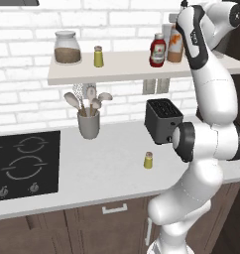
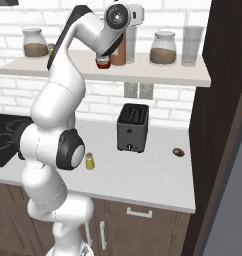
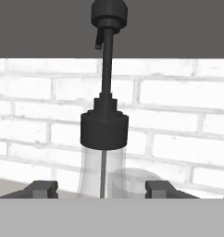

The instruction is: Put the shaker and condiment bottle from the counter next to their counterparts in the cabinet.

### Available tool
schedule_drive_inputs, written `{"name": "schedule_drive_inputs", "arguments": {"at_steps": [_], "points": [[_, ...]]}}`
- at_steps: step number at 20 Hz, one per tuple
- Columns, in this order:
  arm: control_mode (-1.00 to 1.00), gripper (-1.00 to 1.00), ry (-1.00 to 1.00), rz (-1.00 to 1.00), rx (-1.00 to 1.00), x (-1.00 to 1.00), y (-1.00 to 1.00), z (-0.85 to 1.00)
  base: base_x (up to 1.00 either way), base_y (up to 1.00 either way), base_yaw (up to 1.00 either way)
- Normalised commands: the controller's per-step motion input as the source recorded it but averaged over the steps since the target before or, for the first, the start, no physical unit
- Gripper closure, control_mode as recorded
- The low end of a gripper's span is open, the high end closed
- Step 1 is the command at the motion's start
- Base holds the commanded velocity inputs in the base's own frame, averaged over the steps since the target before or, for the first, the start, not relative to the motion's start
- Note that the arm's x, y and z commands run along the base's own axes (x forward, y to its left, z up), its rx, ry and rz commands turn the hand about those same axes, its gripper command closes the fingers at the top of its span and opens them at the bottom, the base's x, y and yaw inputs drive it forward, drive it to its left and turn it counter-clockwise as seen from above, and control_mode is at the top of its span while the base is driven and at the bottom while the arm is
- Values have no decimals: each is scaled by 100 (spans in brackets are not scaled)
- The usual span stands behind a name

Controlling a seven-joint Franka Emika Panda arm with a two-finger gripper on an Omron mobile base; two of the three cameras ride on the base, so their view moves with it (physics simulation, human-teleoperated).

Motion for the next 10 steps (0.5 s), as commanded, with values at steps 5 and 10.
{"name": "schedule_drive_inputs", "arguments": {"at_steps": [5,10], "points": [[-100,100,-1,0,0,9,0,-19,0,0,0],[-100,100,0,0,0,24,0,-23,0,0,0]]}}
